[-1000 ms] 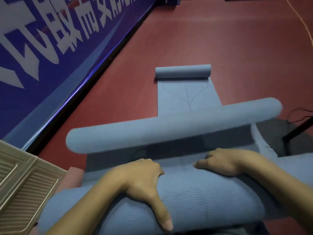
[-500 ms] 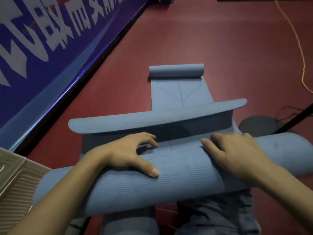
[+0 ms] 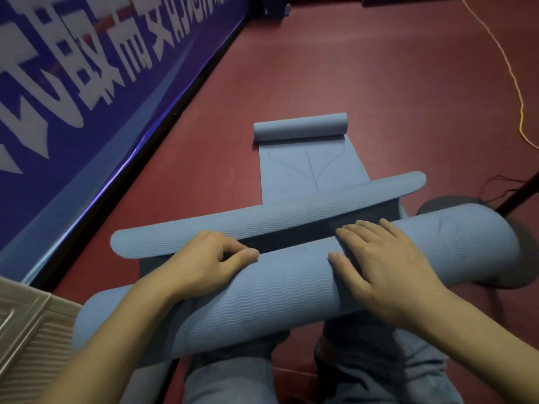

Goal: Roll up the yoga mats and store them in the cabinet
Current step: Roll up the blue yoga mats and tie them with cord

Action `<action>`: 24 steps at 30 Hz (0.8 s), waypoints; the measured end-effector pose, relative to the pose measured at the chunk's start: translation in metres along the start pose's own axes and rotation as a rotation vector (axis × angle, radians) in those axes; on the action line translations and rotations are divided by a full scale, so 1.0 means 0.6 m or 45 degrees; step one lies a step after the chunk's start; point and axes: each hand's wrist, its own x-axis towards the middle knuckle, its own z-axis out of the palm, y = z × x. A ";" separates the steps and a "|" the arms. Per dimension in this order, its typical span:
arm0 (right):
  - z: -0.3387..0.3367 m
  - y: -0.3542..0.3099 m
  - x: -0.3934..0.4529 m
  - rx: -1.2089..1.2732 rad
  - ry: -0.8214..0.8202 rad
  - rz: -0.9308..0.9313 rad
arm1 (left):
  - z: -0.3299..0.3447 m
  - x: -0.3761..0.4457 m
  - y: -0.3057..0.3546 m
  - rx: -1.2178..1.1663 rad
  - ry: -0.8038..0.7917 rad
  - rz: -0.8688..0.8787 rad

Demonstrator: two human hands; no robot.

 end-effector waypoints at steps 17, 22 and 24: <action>0.011 0.011 0.113 -0.006 -0.086 -0.007 | 0.004 0.015 0.050 0.468 -0.381 -0.189; -0.005 0.000 0.122 0.031 -0.138 0.064 | -0.007 0.021 0.048 0.468 -0.436 -0.152; -0.012 -0.002 0.120 0.011 -0.176 0.065 | -0.005 0.019 0.050 0.552 -0.387 -0.113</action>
